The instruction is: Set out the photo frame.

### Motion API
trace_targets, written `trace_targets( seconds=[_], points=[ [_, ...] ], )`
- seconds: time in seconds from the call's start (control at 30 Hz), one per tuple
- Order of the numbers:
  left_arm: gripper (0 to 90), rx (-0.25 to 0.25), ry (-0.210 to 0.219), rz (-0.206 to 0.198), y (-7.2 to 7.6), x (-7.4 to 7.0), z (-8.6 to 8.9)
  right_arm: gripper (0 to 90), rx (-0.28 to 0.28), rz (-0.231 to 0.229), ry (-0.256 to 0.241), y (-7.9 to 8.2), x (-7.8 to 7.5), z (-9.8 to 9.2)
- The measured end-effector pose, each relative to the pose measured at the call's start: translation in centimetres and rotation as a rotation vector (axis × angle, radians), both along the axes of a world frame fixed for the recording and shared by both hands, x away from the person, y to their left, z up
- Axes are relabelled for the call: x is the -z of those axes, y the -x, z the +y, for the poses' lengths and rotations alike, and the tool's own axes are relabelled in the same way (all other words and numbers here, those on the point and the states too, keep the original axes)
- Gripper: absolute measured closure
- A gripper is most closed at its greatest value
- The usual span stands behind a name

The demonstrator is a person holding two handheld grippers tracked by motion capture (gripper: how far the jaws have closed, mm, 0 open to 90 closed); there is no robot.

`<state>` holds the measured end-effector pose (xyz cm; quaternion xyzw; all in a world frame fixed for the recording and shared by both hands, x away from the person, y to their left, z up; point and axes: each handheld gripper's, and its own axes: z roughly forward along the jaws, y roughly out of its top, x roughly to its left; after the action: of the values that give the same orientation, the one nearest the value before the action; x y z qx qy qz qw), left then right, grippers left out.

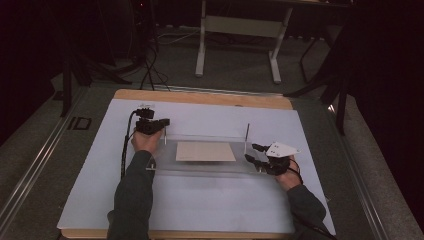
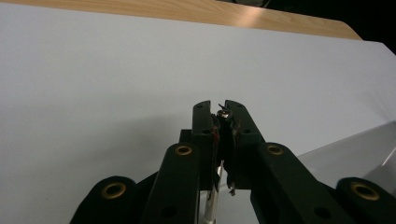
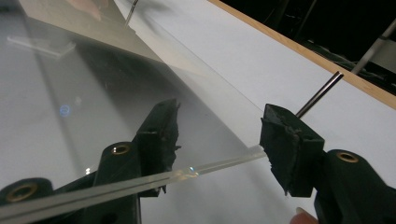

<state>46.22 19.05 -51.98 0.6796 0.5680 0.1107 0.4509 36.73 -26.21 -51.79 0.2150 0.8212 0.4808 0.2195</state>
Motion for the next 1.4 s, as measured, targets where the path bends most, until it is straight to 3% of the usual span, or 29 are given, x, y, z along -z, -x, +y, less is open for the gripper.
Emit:
trace_targets(
  seconds=[0.13, 0.3, 0.53, 0.93, 1.23, 1.3, 1.33, 1.4],
  points=[
    [81.9, -0.001, 0.007, 0.000, 0.0, 0.0, 0.1, 45.1, 0.006, 0.004, -0.007, 0.0, -0.1, 0.0],
    [75.3, -0.009, 0.040, -0.026, 0.4, 0.4, 0.5, 45.1, 0.006, 0.005, -0.007, 0.0, -0.1, 0.0],
    [71.5, -0.009, 0.051, -0.051, 1.0, 0.6, 1.1, 45.1, 0.015, 0.022, -0.023, -0.2, -0.3, 0.0],
    [67.2, 0.068, -0.051, -0.129, 3.4, -0.8, 1.9, 45.1, 0.019, 0.025, -0.022, -0.2, -0.4, 0.0],
    [65.8, 0.086, -0.060, -0.198, 6.3, -1.2, 3.1, 45.0, 0.025, 0.030, -0.025, -0.2, -0.4, 0.1],
    [65.7, 0.086, -0.060, -0.198, 6.3, -1.2, 3.1, 45.0, 0.026, 0.031, -0.024, -0.2, -0.4, 0.1],
    [64.1, 0.079, -0.054, -0.226, 7.2, -1.5, 3.6, 45.0, 0.027, 0.032, -0.025, -0.2, -0.5, 0.1],
    [63.3, 0.072, -0.043, -0.241, 7.8, -1.6, 4.0, 45.0, 0.027, 0.033, -0.025, -0.2, -0.5, 0.1]
  ],
)
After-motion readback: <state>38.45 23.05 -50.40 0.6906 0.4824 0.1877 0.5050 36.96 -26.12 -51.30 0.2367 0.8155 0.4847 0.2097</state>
